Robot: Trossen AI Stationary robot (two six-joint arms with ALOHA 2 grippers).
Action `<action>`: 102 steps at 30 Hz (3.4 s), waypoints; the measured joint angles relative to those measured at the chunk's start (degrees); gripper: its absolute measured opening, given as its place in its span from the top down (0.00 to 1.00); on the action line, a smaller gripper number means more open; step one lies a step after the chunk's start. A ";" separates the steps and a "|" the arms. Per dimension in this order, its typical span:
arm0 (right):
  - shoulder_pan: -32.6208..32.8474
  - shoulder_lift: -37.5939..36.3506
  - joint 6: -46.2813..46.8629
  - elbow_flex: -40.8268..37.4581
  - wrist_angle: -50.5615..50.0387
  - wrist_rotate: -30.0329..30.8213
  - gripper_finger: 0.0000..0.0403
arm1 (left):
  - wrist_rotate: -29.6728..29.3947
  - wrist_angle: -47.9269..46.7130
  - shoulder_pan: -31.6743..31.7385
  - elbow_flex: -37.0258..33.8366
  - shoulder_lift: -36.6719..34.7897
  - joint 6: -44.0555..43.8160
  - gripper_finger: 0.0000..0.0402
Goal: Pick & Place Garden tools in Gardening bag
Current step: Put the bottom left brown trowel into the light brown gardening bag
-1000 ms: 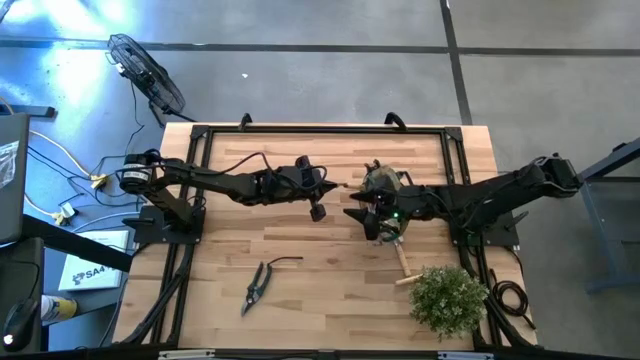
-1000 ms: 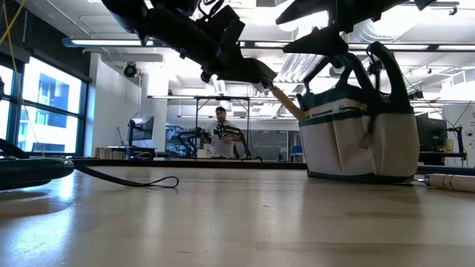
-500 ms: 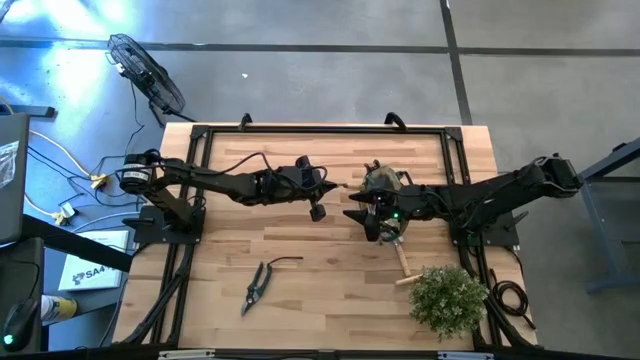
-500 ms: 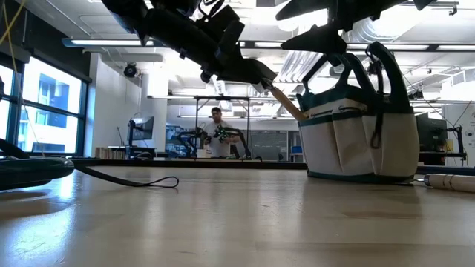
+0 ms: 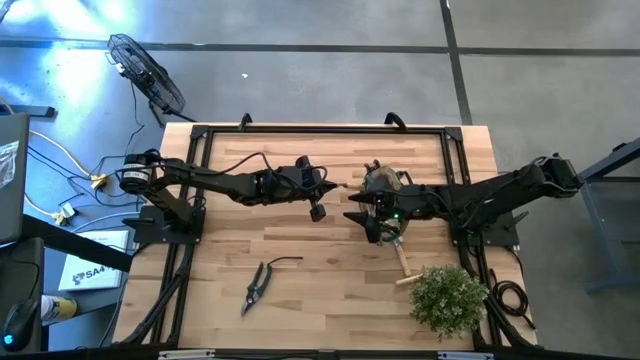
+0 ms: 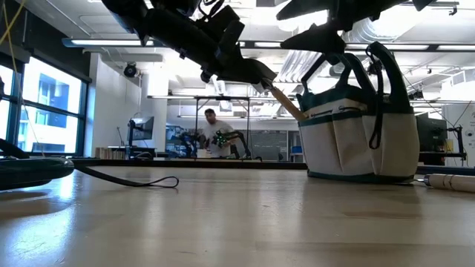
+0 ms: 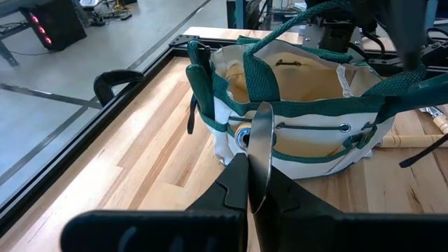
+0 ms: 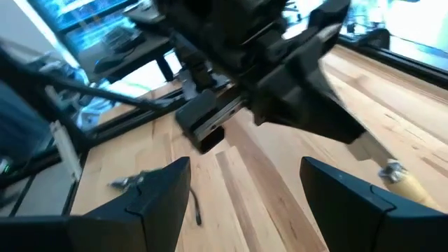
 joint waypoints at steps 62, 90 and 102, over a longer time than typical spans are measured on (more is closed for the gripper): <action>0.02 0.02 -1.96 0.00 -2.05 -1.35 0.19 | 0.26 -1.31 0.02 0.02 -0.04 -1.49 1.00; 0.00 0.02 -1.87 0.00 -1.20 -2.27 0.37 | 0.24 -1.38 0.02 0.02 -0.04 -1.49 1.00; 0.00 0.02 -1.96 0.00 -2.19 -2.29 0.76 | 0.22 -1.40 0.02 0.02 -0.04 -1.49 1.00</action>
